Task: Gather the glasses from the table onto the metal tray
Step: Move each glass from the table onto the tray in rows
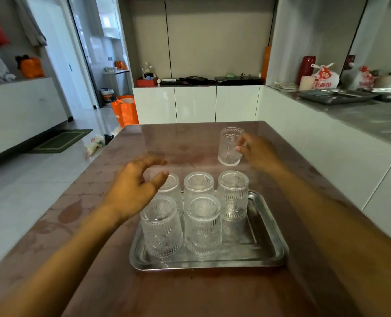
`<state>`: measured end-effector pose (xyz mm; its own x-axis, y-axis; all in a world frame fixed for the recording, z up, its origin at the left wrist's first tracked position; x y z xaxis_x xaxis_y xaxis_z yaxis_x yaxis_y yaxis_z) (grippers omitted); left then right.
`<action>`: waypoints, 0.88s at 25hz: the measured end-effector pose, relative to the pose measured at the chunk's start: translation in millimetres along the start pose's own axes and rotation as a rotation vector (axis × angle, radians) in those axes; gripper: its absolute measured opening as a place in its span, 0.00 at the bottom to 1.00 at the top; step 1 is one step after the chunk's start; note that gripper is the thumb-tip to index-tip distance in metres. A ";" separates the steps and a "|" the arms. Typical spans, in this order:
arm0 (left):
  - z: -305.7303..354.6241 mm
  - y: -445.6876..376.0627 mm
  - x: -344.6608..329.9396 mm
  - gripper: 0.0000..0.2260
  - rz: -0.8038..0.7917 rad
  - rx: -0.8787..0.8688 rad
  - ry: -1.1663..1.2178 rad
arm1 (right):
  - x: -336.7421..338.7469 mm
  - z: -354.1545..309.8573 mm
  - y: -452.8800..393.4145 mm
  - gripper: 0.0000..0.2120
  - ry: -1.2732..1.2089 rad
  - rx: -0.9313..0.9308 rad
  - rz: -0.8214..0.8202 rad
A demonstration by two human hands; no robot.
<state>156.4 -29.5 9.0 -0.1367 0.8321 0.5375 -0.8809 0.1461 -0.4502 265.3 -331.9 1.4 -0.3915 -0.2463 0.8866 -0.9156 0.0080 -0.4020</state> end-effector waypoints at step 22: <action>110.3 55.9 -72.5 0.39 -0.186 -0.106 0.653 | 49.2 -75.0 215.7 0.32 -1.761 -0.433 -0.687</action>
<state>67.1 -140.6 23.5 0.3429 0.9353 0.0876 -0.8098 0.3416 -0.4771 41.6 -269.5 -24.5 0.2518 -0.8538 -0.4556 -0.9136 -0.3650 0.1791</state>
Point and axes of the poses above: each hand's wrist, its own y-axis away from the middle knuckle, its own x-axis out of the back of the hand, z = x × y, the point moved 4 cm from there along -y, towards the middle knuckle, and after that the axes turned 12 degrees about y, right-handed, at the moved point
